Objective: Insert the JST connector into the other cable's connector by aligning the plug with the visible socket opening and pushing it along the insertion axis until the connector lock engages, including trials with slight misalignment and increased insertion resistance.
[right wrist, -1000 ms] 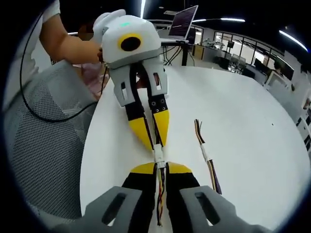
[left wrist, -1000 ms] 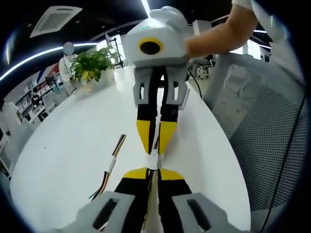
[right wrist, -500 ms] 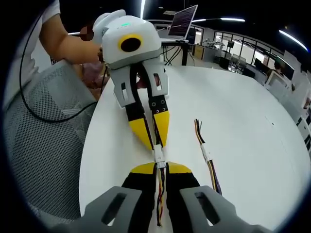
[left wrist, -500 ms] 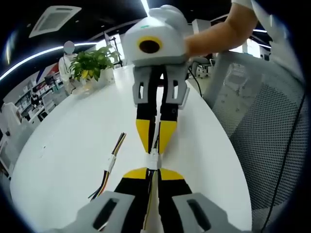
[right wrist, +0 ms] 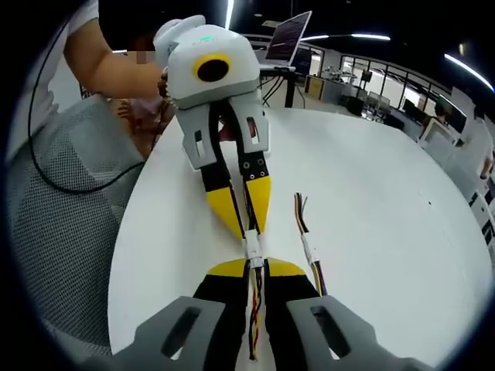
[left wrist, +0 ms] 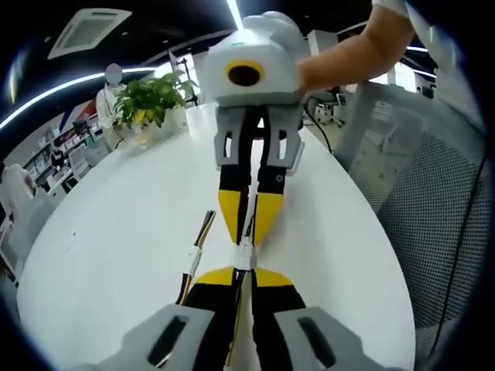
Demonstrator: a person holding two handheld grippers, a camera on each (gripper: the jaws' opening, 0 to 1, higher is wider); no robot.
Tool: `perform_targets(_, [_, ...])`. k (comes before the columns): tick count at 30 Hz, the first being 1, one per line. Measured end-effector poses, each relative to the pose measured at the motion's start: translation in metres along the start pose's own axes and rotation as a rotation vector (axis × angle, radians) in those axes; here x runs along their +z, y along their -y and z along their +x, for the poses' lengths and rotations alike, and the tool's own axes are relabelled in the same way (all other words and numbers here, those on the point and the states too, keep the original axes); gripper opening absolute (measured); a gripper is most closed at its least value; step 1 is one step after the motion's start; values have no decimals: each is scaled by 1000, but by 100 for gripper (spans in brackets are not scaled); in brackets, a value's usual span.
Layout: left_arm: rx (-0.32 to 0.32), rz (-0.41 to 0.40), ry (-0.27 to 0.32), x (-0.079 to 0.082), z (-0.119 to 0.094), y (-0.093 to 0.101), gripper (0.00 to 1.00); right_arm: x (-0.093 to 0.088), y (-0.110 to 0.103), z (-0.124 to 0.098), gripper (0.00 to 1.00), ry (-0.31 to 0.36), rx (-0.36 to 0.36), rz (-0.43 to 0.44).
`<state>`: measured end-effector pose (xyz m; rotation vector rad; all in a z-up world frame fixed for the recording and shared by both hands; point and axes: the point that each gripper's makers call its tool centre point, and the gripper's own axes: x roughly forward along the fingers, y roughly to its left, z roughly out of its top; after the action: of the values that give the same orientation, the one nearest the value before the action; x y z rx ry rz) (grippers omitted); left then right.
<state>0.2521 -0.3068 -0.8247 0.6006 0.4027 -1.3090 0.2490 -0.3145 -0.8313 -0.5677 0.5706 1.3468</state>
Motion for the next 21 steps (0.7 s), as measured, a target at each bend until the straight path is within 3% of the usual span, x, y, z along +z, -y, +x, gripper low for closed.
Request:
perform_targets(6, [-2, -20, -14, -9, 8, -8, 0, -7, 10, 9, 4, -12, -3, -4])
perform_targets(21, [-4, -41, -16, -13, 14, -19, 0, -10, 24, 14, 4, -4, -11, 10])
